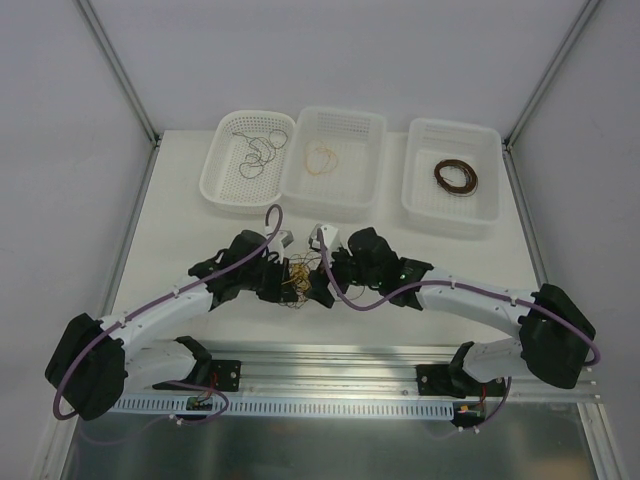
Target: Untangle the cables
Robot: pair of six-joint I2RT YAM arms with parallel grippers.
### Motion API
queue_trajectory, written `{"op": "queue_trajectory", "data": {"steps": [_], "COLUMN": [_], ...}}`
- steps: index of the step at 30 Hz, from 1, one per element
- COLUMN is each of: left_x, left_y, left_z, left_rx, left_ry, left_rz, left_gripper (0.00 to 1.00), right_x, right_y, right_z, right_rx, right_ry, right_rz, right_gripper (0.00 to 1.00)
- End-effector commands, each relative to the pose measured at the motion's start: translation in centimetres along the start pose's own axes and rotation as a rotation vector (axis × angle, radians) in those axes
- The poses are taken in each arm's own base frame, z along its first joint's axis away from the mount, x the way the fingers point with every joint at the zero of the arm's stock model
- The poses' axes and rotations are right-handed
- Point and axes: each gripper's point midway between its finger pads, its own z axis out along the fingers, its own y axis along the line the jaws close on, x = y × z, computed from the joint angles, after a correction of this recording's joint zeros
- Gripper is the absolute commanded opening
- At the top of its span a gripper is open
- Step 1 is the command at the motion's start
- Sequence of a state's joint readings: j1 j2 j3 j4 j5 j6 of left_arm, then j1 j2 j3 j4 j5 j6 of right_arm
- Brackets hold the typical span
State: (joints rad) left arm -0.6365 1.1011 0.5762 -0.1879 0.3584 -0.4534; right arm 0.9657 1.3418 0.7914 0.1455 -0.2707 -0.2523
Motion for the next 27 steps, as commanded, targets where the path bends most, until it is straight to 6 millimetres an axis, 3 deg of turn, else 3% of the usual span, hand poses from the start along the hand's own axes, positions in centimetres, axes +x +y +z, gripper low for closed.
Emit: {"op": "queue_trajectory", "data": {"steps": [1, 11, 16, 19, 22, 23, 26, 27], "left_x": [-1.5, -0.4, -0.7, -0.8, -0.7, -0.7, -0.6, -0.4], "left_y": [-2.6, -3.1, -3.9, -4.0, -3.9, -3.9, -3.0, -2.6], "left_z": [-0.8, -0.4, -0.7, -0.8, -0.8, -0.8, -0.7, -0.6], "left_rx": [0.097, 0.11, 0.122, 0.122, 0.121, 0.119, 0.075, 0.053], "left_ry": [-0.029, 0.021, 0.013, 0.012, 0.014, 0.015, 0.004, 0.002], "left_rz": [0.075, 0.074, 0.083, 0.084, 0.083, 0.081, 0.065, 0.046], "left_gripper": [0.0, 0.0, 0.0, 0.0, 0.0, 0.0, 0.0, 0.0], "right_x": [-3.2, -5.1, -4.7, -4.6, -5.1, -5.0, -5.1, -5.1], "right_y": [0.4, 0.6, 1.4, 2.2, 2.8, 2.8, 3.0, 3.0], "right_z": [0.0, 0.2, 1.4, 1.9, 2.1, 2.1, 1.1, 0.7], "right_rx": [-0.006, 0.019, -0.036, -0.084, -0.109, -0.114, -0.112, -0.108], "right_ry": [-0.079, -0.125, -0.104, -0.106, -0.126, -0.123, -0.122, -0.123], "right_rz": [-0.151, -0.25, -0.266, -0.27, -0.265, -0.264, -0.267, -0.268], "right_gripper": [0.8, 0.76, 0.68, 0.58, 0.38, 0.22, 0.01, 0.01]}}
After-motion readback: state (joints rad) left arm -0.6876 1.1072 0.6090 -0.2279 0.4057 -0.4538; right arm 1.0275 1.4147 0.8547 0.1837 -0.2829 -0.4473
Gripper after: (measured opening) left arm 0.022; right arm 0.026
